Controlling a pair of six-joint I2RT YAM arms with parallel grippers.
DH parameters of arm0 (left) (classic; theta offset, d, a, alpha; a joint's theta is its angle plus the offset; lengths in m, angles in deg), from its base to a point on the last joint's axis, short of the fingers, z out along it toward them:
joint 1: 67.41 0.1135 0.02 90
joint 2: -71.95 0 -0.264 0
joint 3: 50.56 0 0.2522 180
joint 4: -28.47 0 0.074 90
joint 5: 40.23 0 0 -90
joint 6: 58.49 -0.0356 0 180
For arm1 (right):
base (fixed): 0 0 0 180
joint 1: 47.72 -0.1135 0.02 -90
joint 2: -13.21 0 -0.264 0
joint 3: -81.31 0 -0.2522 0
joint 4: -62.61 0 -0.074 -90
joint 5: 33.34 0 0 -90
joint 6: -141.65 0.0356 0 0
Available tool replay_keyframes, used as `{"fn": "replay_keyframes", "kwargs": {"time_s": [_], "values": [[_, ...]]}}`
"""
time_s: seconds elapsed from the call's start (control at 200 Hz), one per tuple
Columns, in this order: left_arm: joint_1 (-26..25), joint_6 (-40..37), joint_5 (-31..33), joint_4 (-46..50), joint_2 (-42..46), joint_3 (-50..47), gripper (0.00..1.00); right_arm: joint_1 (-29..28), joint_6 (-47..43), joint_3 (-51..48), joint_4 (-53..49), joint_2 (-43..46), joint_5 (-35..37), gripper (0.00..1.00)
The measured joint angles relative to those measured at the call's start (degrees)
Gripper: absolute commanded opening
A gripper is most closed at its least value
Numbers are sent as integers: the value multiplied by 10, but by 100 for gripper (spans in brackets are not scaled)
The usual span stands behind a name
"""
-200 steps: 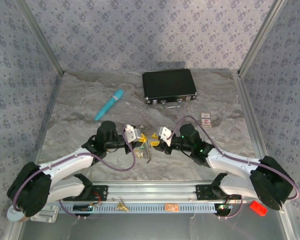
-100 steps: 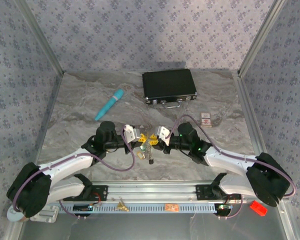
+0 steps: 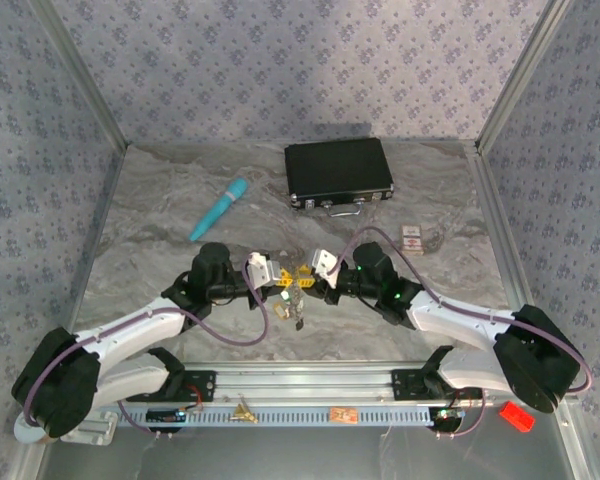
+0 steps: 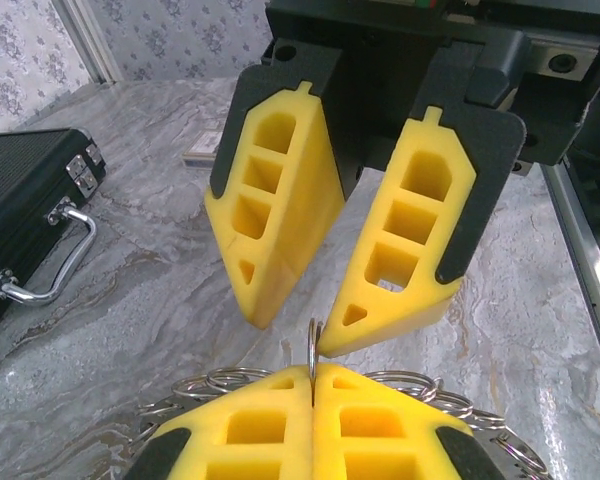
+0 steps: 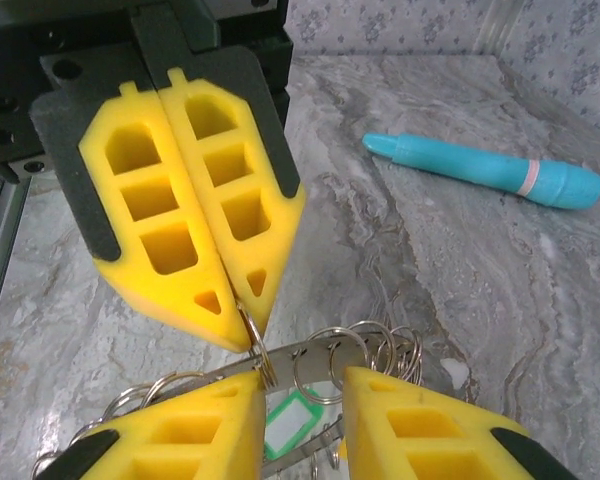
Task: Put the keys on the keyring
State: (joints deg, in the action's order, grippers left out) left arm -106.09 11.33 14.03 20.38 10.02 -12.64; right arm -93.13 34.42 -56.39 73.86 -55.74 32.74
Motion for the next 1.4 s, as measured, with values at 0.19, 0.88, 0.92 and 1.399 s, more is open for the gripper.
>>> {"fn": "replay_keyframes", "kwargs": {"time_s": [0.19, 0.88, 0.92, 1.399], "values": [[0, -7, -1, 7, 0, 0, 0, -4, -4, 7, -10, 0, -20, 21], [0, -15, -11, 24, 0, 1, 0, -8, -33, 28, -44, -9, -35, 25], [0, -16, -11, 24, 0, 1, 0, -8, -34, 28, -48, -9, -38, 25], [0, -23, -22, 29, 0, 5, 0, -8, -36, 28, -64, -9, -47, 14]]}}
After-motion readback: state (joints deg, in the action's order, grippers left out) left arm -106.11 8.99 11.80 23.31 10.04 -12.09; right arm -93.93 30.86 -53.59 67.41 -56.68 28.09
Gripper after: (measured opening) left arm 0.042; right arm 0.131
